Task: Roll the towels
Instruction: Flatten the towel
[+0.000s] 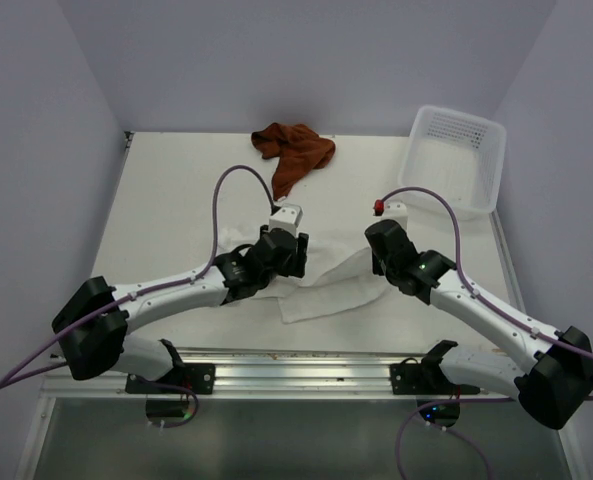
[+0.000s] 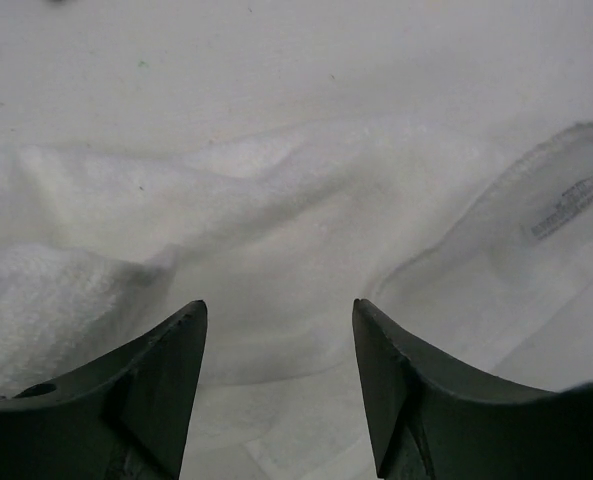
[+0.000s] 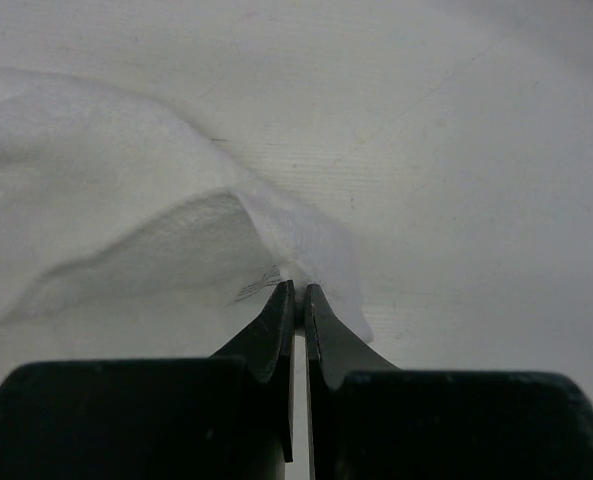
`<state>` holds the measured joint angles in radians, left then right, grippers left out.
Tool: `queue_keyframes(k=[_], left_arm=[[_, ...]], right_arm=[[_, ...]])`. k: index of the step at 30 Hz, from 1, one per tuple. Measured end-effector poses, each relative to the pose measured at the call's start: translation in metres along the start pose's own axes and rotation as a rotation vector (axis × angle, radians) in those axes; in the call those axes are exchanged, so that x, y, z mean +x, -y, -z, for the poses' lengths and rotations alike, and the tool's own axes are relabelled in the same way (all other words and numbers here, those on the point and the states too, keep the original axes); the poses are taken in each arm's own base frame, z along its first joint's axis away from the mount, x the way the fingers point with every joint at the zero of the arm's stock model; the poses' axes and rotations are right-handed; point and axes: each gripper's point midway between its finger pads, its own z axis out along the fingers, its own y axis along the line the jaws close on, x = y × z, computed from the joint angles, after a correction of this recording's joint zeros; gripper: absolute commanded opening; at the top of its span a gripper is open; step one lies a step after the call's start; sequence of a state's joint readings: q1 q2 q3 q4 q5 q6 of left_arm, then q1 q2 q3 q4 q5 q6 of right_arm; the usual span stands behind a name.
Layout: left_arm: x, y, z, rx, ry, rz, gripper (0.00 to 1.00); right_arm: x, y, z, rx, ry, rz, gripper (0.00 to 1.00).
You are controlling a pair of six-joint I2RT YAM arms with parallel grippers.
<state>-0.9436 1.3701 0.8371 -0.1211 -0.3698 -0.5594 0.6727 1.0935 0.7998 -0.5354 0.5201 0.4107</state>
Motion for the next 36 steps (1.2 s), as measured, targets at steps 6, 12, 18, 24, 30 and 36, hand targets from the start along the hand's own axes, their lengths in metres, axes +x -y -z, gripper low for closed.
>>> queue_keyframes(k=[6,12,18,24,30,36], left_arm=[[-0.009,-0.031,-0.020,-0.122,0.008,-0.028,0.64],[-0.012,-0.078,-0.031,-0.228,-0.021,0.023,0.65],[-0.009,-0.076,-0.035,-0.208,-0.032,0.015,0.65],[0.009,-0.075,-0.047,-0.191,-0.094,-0.007,0.61],[0.015,-0.077,-0.049,-0.192,-0.118,-0.028,0.46],[0.024,-0.081,-0.051,-0.212,-0.143,-0.065,0.46]], right_arm=[[0.001,0.000,-0.001,-0.003,0.000,0.002,0.00],[0.001,-0.002,-0.003,-0.013,0.004,-0.007,0.00],[0.003,-0.003,-0.008,-0.010,-0.005,-0.006,0.00],[0.005,-0.004,-0.010,-0.009,-0.008,-0.005,0.00],[0.009,-0.002,-0.013,-0.005,-0.016,-0.003,0.00],[0.014,-0.003,-0.015,-0.013,-0.023,-0.003,0.00]])
